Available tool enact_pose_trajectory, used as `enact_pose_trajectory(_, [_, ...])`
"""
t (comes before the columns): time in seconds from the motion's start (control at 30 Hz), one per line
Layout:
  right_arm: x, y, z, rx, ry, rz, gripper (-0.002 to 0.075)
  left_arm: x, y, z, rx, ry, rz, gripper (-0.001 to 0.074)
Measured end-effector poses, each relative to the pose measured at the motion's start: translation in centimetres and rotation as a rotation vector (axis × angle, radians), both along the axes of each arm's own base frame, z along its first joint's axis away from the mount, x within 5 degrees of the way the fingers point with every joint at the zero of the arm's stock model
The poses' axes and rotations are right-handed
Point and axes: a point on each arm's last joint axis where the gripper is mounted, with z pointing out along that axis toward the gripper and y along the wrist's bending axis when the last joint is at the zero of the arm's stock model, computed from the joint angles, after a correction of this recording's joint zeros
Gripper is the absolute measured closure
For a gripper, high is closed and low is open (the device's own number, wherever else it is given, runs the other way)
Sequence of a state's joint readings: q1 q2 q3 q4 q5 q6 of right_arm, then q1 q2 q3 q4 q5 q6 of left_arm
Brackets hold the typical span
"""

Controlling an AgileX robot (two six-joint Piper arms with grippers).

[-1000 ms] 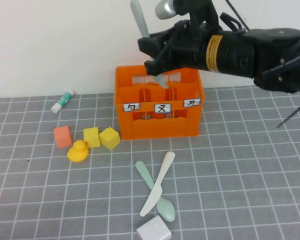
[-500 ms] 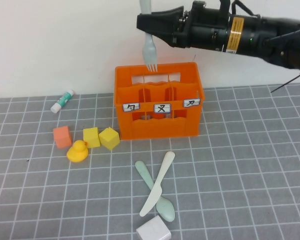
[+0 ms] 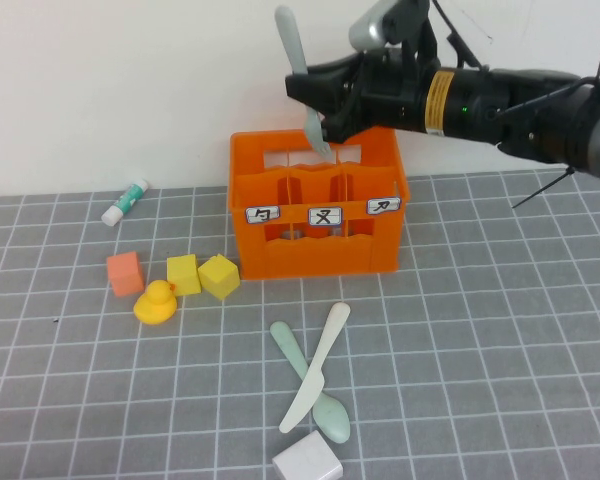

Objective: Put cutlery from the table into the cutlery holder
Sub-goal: Place the fork on the box, then pick up the knife

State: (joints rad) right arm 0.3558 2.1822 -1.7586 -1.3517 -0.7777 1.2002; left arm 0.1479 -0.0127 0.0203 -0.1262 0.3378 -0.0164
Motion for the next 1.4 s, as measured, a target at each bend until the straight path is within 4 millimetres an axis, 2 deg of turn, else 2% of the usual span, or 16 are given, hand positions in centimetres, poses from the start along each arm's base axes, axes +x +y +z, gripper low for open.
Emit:
enact_pose_trajectory(0.17, [0.5,0.2,-2.2,-0.019,0.034,0.003,0.0643,0.0,0.0,0.0,0.0,0.0,0.0,0.0738])
enact_pose_trajectory(0.5, [1.1,0.5,-5.3,-0.039,0.081,0.01,0.0631,0.0,0.0,0.0,0.0,0.0,0.0,0.0738])
enact_pose_trajectory(0.6, [1.2,0.5,-5.8,-0.042,0.093,0.012,0.0561,0.0,0.0,0.0,0.0,0.0,0.0,0.0738])
enact_pose_trajectory(0.7, [1.1,0.5,-5.9,-0.033,0.109,0.015,0.043,0.0,0.0,0.0,0.0,0.0,0.0,0.0738])
enact_pose_trajectory(0.77, [1.1,0.6,-5.9,-0.024,0.12,0.016,0.0377,0.0,0.0,0.0,0.0,0.0,0.0,0.0738])
enact_pose_trajectory(0.9, [1.0,0.3,-5.5,0.008,0.166,0.028,0.0367,0.0,0.0,0.0,0.0,0.0,0.0,0.0738])
enact_pose_trajectory(0.97, [0.6,0.0,-4.5,0.013,0.168,0.064,0.0397,0.0,0.0,0.0,0.0,0.0,0.0,0.0738])
enact_pose_trajectory(1.07, [-0.5,-0.4,-2.1,-0.044,0.129,0.146,0.0479,0.0,0.0,0.0,0.002,0.0,-0.001,0.0738])
enact_pose_trajectory(1.17, [-2.4,-1.0,1.8,-0.133,0.07,0.211,0.0588,0.0,0.0,0.0,0.002,0.0,-0.001,0.0738])
enact_pose_trajectory(1.27, [-4.5,-1.5,5.9,-0.132,0.035,0.252,0.0676,0.0,0.0,0.0,0.002,0.0,-0.001,0.0738])
enact_pose_trajectory(1.4, [-7.3,-2.2,10.3,-0.088,0.035,0.32,0.0718,0.0,0.0,0.0,0.002,0.0,-0.001,0.0738])
